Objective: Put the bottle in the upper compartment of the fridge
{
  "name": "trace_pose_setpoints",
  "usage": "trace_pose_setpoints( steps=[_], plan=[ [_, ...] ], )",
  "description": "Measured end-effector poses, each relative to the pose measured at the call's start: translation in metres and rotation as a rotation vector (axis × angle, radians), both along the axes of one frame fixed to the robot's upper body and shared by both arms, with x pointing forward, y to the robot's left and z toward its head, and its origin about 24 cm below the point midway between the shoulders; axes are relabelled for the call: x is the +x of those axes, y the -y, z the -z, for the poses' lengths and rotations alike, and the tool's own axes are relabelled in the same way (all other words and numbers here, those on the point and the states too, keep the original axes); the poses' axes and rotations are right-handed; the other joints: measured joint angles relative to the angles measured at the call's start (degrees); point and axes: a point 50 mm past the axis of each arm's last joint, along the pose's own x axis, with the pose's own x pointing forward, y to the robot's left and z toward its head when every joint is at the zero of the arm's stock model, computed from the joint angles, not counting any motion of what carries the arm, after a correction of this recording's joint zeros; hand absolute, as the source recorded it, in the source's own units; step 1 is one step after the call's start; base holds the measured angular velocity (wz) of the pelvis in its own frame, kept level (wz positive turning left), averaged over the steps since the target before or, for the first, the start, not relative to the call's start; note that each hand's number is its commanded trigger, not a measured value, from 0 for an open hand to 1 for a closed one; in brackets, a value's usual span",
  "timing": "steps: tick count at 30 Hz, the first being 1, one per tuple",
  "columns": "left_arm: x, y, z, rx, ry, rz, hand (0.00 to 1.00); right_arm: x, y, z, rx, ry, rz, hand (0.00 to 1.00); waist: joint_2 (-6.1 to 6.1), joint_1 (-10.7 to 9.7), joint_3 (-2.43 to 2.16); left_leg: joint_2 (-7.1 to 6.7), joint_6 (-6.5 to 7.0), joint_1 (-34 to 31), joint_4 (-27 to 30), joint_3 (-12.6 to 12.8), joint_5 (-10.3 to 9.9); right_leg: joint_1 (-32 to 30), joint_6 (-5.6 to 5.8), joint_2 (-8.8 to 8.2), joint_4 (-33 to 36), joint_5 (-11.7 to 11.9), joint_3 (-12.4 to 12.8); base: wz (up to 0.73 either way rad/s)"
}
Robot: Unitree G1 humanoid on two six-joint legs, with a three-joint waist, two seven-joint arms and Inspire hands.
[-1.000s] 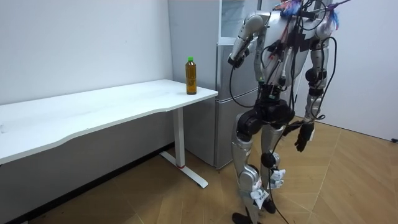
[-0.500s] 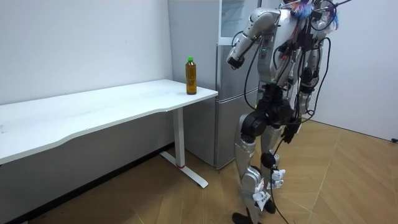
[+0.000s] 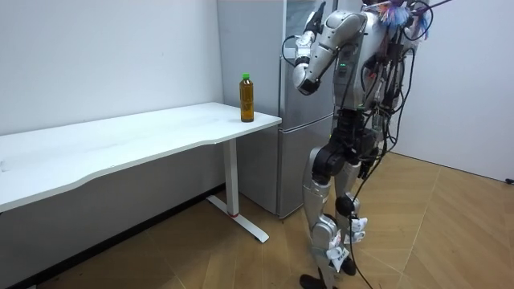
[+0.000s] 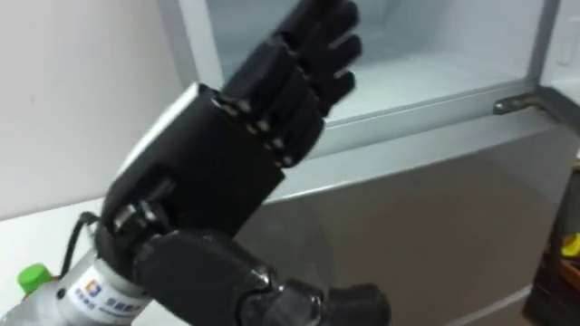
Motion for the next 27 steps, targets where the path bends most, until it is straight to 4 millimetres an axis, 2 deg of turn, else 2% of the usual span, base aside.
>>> trace_pose_setpoints(
  steps=[1, 3, 5, 8, 12, 15, 17, 23, 27],
  plan=[
    [0.001, -0.005, -0.001, -0.004, 0.010, -0.041, 0.00, 0.000, -0.001, 0.000, -0.001, -0.002, -0.009, 0.00, -0.45, 0.5, 0.17, -0.11, 0.00, 0.2, 0.0, -1.0, 0.0, 0.5, 0.04, -0.13, -0.1, 0.0, -0.9, 0.22],
    [0.002, -0.015, 0.003, -0.025, -0.003, -0.110, 0.00, 0.000, -0.004, 0.001, 0.005, -0.005, -0.018, 0.00, -1.18, 1.2, 0.03, -0.37, 0.00, 0.2, 0.0, -2.4, 0.0, 1.4, 0.15, -0.46, -0.4, -0.4, -2.4, 0.37],
    [0.003, -0.021, 0.006, -0.035, -0.016, -0.165, 0.00, -0.001, -0.006, 0.002, 0.006, -0.008, -0.027, 0.00, -1.50, 1.9, -0.20, -0.67, 0.11, -0.2, 0.2, -3.5, 0.1, 1.9, 0.30, -0.62, -0.9, -0.6, -3.0, 0.33],
    [0.005, -0.031, 0.007, -0.038, -0.013, -0.270, 0.00, 0.000, -0.007, 0.002, 0.001, -0.004, -0.054, 0.00, -1.69, 3.3, -0.29, -1.10, 0.26, -0.2, 0.2, -4.5, 0.2, 2.4, 0.65, -1.02, -1.1, -0.8, -4.1, 0.28],
    [0.006, -0.049, 0.006, -0.063, 0.000, -0.398, 0.00, 0.000, -0.008, 0.002, -0.001, 0.012, -0.056, 0.00, -1.53, 4.9, -0.38, -1.49, 0.37, -0.2, 0.3, -5.4, 0.2, 3.2, 0.92, -1.44, -1.1, -1.1, -5.5, 0.18],
    [0.002, -0.080, 0.012, -0.115, -0.029, -0.564, 0.00, -0.005, -0.007, 0.002, 0.002, 0.014, -0.017, 0.00, -1.23, 5.2, -0.58, -1.95, 0.43, 0.0, 0.3, -6.0, 0.3, 3.8, 1.27, -1.77, -1.1, -1.6, -5.9, 0.16],
    [-0.002, -0.091, 0.021, -0.122, -0.061, -0.646, 0.00, -0.006, -0.006, 0.002, 0.000, 0.014, -0.013, 0.00, -1.07, 5.4, -0.63, -2.13, 0.43, 0.2, 0.3, -6.5, 0.3, 4.3, 1.46, -1.78, -1.1, -1.8, -6.5, 0.14],
    [-0.011, -0.121, 0.034, -0.149, -0.126, -0.831, 0.00, -0.015, -0.008, 0.003, 0.005, 0.000, 0.016, 0.00, -1.38, 8.1, -0.36, -2.23, 0.44, 0.6, 0.3, -7.4, 0.3, 5.0, 1.42, -2.06, -1.0, -2.3, -7.3, 0.12],
    [-0.017, -0.138, 0.037, -0.188, -0.144, -0.931, 0.00, -0.026, -0.007, 0.003, 0.009, -0.014, 0.044, 0.00, -1.66, 8.9, -0.23, -2.94, 0.46, 0.7, 0.3, -9.4, 0.3, 5.6, 1.79, -2.62, -1.0, -3.0, -8.8, 0.25]
  ],
)
